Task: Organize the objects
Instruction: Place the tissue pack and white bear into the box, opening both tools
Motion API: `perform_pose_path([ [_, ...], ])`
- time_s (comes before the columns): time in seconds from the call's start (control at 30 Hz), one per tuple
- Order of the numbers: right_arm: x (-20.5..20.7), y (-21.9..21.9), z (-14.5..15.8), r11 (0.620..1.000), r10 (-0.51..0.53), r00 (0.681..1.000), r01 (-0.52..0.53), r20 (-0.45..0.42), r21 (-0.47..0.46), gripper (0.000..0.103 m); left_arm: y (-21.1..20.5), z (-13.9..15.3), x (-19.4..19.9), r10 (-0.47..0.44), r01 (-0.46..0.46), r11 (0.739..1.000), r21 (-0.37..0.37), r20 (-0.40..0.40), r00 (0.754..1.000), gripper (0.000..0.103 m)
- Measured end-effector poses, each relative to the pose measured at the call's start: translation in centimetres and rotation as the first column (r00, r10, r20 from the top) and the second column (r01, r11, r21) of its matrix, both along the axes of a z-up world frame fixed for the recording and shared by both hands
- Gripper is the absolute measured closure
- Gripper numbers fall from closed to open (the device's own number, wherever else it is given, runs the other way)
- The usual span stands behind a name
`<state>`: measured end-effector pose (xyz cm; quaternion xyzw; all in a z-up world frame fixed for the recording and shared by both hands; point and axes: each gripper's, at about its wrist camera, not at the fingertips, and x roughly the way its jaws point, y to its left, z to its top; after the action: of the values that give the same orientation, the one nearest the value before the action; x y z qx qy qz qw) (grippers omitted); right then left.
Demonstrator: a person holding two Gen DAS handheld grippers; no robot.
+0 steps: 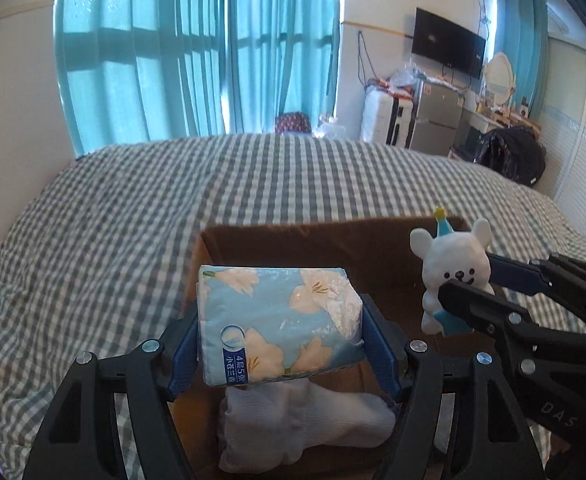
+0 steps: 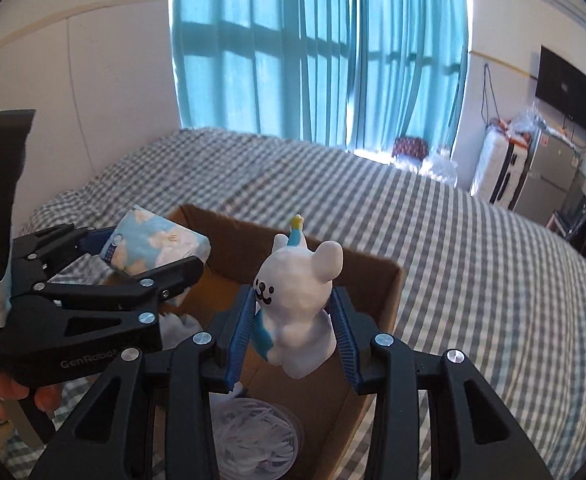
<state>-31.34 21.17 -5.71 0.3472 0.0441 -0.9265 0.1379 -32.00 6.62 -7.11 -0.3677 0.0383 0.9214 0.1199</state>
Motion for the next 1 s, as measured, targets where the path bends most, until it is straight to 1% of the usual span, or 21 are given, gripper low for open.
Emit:
perform_pose_path([
  [0.1,-0.4,0.4,-0.9,1.0,-0.009,1.0,0.009,0.019,0.002,0.064,0.3,-1.1,0.1,-0.015,0.015,1.0,-0.006,0.041,0.999,0.031],
  [0.17,-0.4,0.6,-1.1,1.0,-0.009,0.999,0.009,0.037,-0.002,0.064,0.7,-1.4,0.5,-0.049,0.049,0.999,0.002,0.052,0.997,0.03],
  [0.27,-0.1,0.9,-0.7,0.999,-0.038,0.999,0.038,0.036,-0.017,0.064,1.4,-1.0,1.4,-0.047,0.048,0.998,-0.036,0.03,0.998,0.028],
  [0.33,0.3,1.1,0.0,0.999,-0.049,0.998,0.049,0.033,-0.022,0.064,1.3,-0.1,2.0,-0.039,0.04,0.999,-0.028,0.013,0.999,0.024],
  [0.37,0.7,1.2,0.7,0.998,-0.053,0.998,0.054,0.02,-0.021,0.061,1.1,0.4,2.3,-0.034,0.034,0.999,-0.017,0.008,0.999,0.019],
  [0.4,1.3,1.3,1.4,0.998,-0.062,0.998,0.062,0.001,-0.019,0.052,0.8,1.1,2.6,-0.021,0.021,1.0,-0.005,-0.003,1.0,0.014],
  [0.43,1.9,1.3,2.2,0.997,-0.069,0.997,0.069,-0.019,-0.02,0.043,0.5,2.0,3.2,-0.002,0.002,1.0,0.005,-0.019,1.0,0.006],
  [0.47,2.7,1.5,3.3,0.997,-0.076,0.996,0.075,-0.045,-0.027,0.04,-0.1,3.0,3.7,0.016,-0.016,1.0,0.014,-0.039,0.999,0.002],
  [0.57,5.5,1.5,6.2,0.996,-0.084,0.991,0.081,-0.099,-0.032,0.038,-1.3,5.5,5.5,0.049,-0.046,0.998,0.04,-0.077,0.996,0.002],
  [0.6,6.1,1.8,7.1,0.996,-0.086,0.99,0.083,-0.115,-0.029,0.036,-1.8,6.3,6.0,0.057,-0.053,0.997,0.048,-0.085,0.995,0.002],
  [0.63,7.0,1.6,8.0,0.996,-0.089,0.987,0.087,-0.133,-0.022,0.031,-2.1,7.2,6.3,0.066,-0.061,0.997,0.053,-0.096,0.993,0.001],
  [0.67,8.0,1.6,9.1,0.996,-0.092,0.984,0.091,-0.154,-0.014,0.028,-2.6,8.3,7.5,0.075,-0.069,0.996,0.059,-0.116,0.99,0.001],
  [0.73,10.2,1.5,11.2,0.994,-0.104,0.974,0.106,-0.199,-0.004,0.017,-3.0,10.0,9.0,0.08,-0.071,0.995,0.069,-0.15,0.985,0.0],
  [0.77,11.6,1.6,12.3,0.993,-0.113,0.968,0.115,-0.225,-0.005,0.015,-3.4,11.0,10.4,0.083,-0.072,0.995,0.073,-0.173,0.981,0.0],
  [0.8,12.4,1.6,13.1,0.993,-0.119,0.963,0.121,-0.241,-0.008,0.011,-3.7,11.7,10.9,0.087,-0.074,0.995,0.074,-0.185,0.979,0.0],
  [0.87,14.8,1.6,14.7,0.993,-0.12,0.955,0.121,-0.27,-0.012,0.009,-4.2,13.1,12.9,0.092,-0.078,0.994,0.075,-0.211,0.973,0.0],
  [1.0,18.8,1.0,16.2,0.993,-0.114,0.948,0.12,-0.296,0.004,0.007,-4.8,14.7,16.2,0.094,-0.078,0.994,0.078,-0.241,0.966,0.0],
])
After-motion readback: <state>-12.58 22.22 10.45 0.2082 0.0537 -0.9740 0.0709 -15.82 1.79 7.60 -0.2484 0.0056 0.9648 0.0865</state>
